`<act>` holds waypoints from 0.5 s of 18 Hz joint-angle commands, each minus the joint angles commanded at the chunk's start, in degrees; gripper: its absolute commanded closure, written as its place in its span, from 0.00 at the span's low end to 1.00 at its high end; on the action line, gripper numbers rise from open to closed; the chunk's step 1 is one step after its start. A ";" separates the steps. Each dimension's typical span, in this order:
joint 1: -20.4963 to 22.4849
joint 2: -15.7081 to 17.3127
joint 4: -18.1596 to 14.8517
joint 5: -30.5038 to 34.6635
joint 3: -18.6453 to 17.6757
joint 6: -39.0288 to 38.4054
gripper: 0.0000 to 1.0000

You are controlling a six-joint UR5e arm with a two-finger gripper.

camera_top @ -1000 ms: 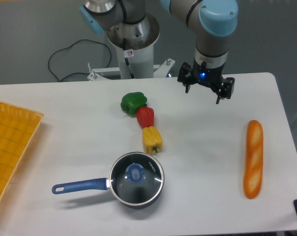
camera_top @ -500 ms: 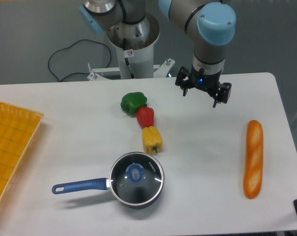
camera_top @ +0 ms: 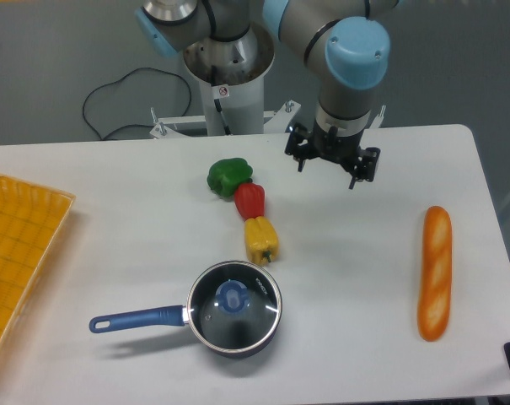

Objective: Open the lid
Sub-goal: 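Lower the open gripper over the blue knob of the glass lid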

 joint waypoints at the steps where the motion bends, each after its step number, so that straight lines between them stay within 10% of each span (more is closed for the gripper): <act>1: -0.53 -0.17 -0.09 -0.09 0.00 -0.26 0.00; 9: -7.73 -2.98 5.89 -0.09 0.52 -10.63 0.00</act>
